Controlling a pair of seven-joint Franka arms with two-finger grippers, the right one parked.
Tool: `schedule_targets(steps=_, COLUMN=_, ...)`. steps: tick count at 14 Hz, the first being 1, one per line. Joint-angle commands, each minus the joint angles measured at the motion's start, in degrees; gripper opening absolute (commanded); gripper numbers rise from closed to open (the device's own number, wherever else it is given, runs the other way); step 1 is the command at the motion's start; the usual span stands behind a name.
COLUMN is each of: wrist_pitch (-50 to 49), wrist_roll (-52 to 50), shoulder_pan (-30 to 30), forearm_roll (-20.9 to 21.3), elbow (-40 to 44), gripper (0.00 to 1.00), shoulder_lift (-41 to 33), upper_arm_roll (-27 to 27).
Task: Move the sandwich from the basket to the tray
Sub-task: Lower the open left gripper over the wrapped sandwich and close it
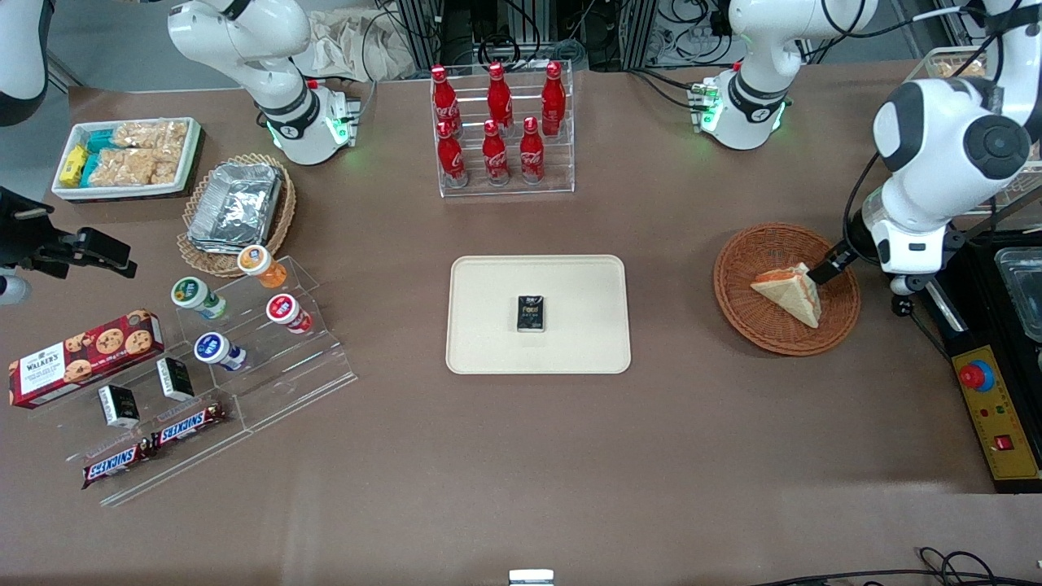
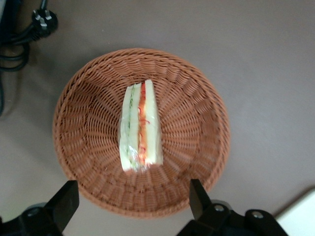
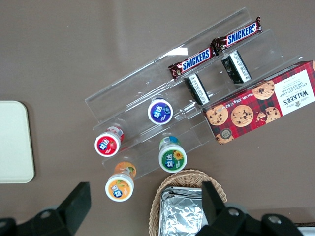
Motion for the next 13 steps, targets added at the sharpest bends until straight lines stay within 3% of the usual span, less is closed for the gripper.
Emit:
schedule_targets(steps=1, wrist_pitch=7.3, wrist_roll=-2.3, shoulder_pan=0.1, forearm_roll=-0.4, elbow=-5.7, gripper=1.00, shoulder_lift=0.8, upper_arm_roll=0.7)
schedule_targets(steps=13, wrist_pitch=18.8, wrist_roll=-6.2, shoulder_pan=-0.1, forearm_roll=-0.5, elbow=-8.9, gripper=0.99, shoulder_lift=9.7, upper_arm_roll=0.7)
